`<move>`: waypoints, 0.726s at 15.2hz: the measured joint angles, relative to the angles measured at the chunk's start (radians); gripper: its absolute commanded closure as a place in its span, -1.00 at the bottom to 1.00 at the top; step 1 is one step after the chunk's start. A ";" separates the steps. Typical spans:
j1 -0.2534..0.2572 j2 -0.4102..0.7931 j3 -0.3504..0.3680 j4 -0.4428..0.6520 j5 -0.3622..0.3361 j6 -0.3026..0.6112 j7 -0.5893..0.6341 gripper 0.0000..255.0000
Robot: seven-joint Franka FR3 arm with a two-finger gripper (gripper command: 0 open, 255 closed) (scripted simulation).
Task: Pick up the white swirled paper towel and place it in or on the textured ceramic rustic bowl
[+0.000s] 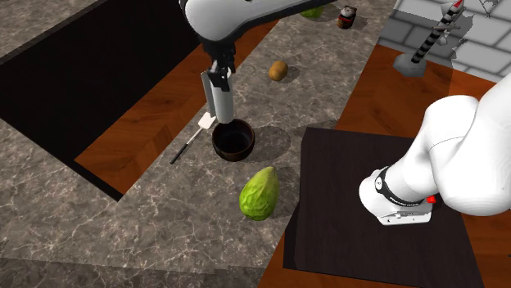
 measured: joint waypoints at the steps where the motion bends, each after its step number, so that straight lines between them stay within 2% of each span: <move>1: 0.000 0.001 0.000 -0.011 0.000 0.012 0.001 1.00; 11: -0.002 0.047 0.001 -0.090 0.008 0.136 0.004 1.00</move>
